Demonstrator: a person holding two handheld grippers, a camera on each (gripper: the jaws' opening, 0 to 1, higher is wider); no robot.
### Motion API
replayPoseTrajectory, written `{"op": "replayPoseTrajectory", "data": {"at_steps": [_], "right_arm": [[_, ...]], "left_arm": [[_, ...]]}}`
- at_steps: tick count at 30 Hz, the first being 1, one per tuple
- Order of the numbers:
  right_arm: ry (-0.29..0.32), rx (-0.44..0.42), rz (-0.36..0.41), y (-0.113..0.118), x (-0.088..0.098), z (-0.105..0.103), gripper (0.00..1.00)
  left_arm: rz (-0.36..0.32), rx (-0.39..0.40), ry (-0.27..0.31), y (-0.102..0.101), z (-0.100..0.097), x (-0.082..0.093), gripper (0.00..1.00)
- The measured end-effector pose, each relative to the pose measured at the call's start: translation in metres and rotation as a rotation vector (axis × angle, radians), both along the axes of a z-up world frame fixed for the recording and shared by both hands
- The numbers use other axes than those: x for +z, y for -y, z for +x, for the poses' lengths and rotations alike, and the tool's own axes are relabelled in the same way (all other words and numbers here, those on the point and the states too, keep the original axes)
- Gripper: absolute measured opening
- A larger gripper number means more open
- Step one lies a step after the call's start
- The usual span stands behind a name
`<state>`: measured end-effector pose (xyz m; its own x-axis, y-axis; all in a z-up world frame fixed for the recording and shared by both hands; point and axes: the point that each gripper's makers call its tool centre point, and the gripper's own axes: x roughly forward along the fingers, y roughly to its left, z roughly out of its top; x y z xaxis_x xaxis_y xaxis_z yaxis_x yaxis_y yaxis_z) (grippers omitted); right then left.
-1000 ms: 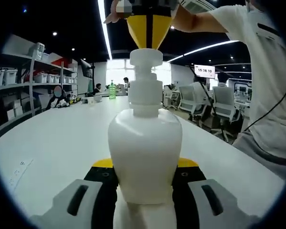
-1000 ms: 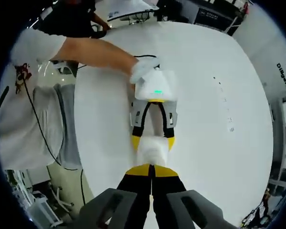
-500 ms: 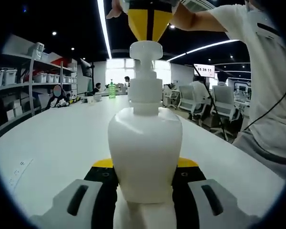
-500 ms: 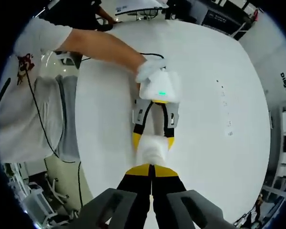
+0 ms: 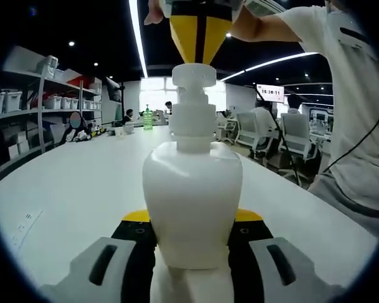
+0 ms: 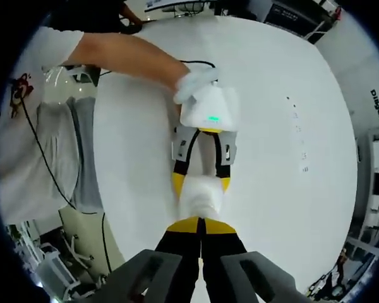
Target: Hold the bottle steady, press the pump all the way down and release, and repeat the specified number of times to dispense into the cup
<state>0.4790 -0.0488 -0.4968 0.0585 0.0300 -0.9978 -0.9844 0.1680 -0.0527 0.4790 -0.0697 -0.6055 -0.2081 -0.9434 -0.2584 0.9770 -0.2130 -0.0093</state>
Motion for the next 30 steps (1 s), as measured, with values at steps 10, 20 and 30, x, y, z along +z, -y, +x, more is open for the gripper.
{"op": "replayPoseTrajectory", "data": {"at_steps": [10,20,30], "right_arm": [[0.0,0.011,0.028,0.003,0.009,0.0,0.0],[-0.005,0.036,0.026,0.002,0.008,-0.001,0.0],[-0.006,-0.02,0.015,0.001,-0.001,0.001,0.0]], "left_arm": [[-0.017,0.002,-0.02,-0.002,-0.001,0.001,0.43],[-0.022,0.006,-0.021,-0.003,0.0,0.002,0.43],[-0.026,0.001,-0.022,-0.002,0.002,0.002,0.43]]}}
